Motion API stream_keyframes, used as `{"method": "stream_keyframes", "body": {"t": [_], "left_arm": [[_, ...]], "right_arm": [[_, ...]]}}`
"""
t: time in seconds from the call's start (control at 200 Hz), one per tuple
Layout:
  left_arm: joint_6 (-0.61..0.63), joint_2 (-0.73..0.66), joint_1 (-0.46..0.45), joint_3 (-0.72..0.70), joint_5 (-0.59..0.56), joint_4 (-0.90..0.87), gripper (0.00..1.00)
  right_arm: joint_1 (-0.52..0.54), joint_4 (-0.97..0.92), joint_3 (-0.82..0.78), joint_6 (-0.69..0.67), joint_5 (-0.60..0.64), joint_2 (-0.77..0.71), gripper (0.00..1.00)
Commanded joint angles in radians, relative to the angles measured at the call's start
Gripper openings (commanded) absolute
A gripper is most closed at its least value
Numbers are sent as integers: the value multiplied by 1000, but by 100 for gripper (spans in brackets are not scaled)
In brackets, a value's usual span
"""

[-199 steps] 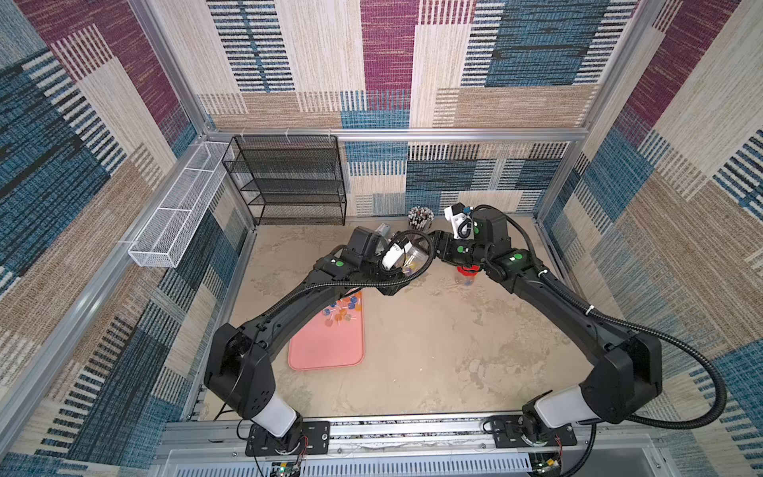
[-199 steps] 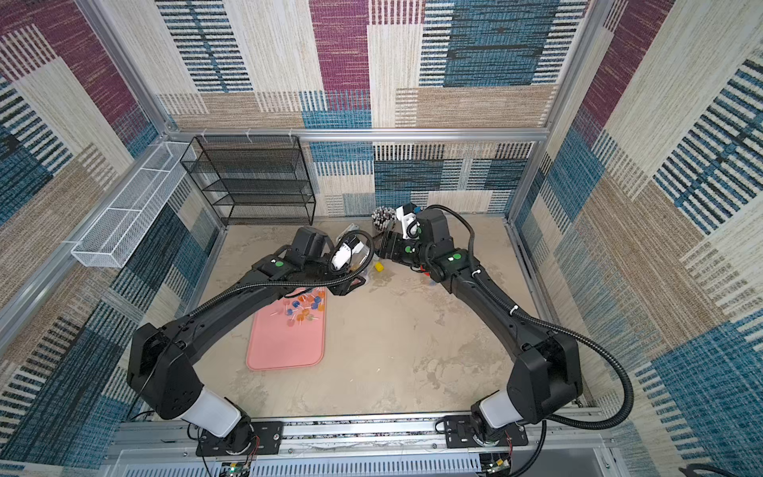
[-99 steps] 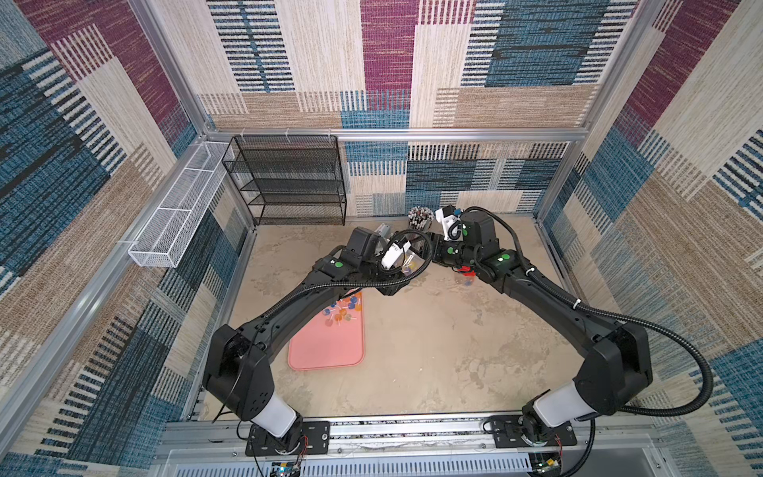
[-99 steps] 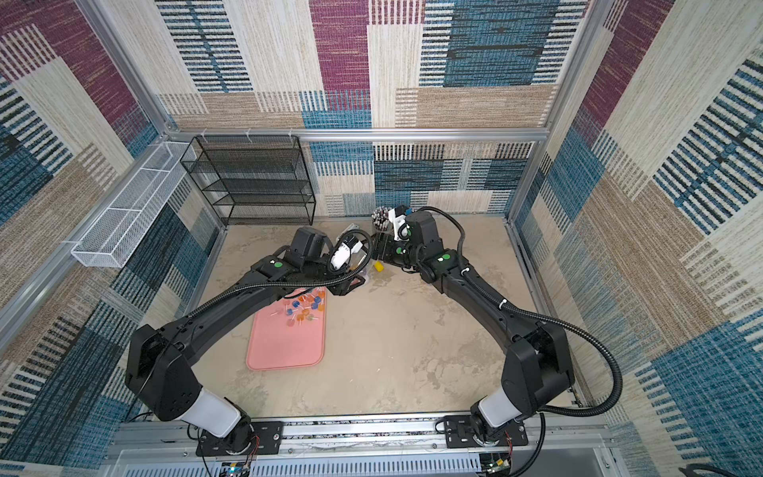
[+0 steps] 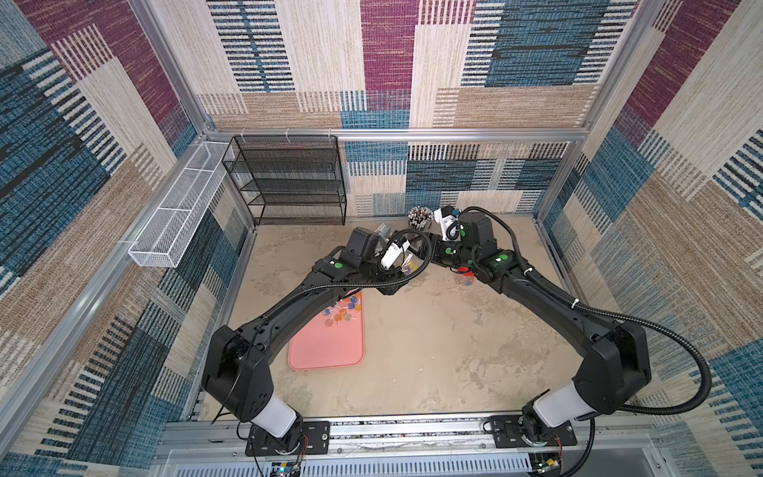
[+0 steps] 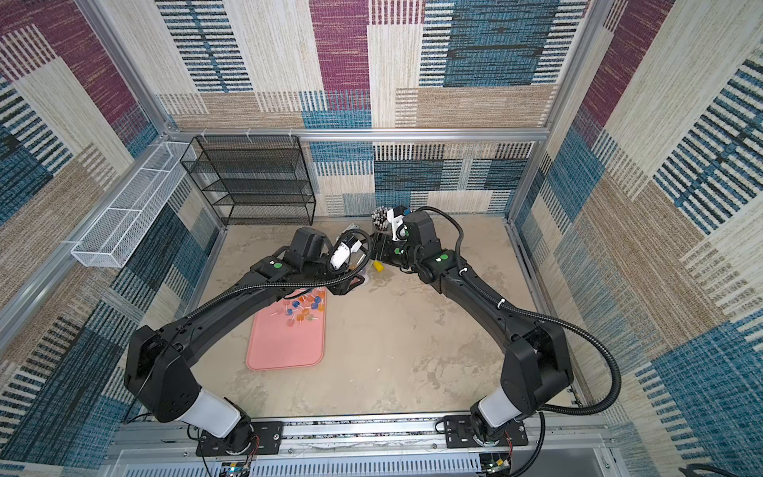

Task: Pour the candies out of the jar
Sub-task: Unscrew the lid from the jar.

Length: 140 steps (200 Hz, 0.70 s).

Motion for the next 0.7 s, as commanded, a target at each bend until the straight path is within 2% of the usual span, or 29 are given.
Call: {"method": "stream_keyframes", "body": {"t": [0.0, 0.095, 0.255, 0.411, 0.506, 0.606, 0.696], "left_arm": [[-15, -10, 2, 8, 0, 47, 0], [-16, -9, 2, 9, -2, 45, 0], [-23, -15, 1, 8, 0, 47, 0], [-29, -25, 5, 17, 32, 53, 0], [-14, -35, 26, 47, 167, 51, 0], [-3, -40, 61, 91, 414, 45, 0], [-9, -37, 81, 137, 559, 26, 0]], "right_arm": [[4, 23, 0, -2, 6, -1, 71], [5, 30, -1, 1, 9, -5, 67], [5, 43, -6, 0, 11, -18, 53], [3, 74, 6, -45, -63, -27, 44], [-12, 94, 36, -106, -152, -33, 41], [-40, 126, 59, -156, -289, -48, 39], [-66, 133, 75, -209, -424, -65, 37]]}}
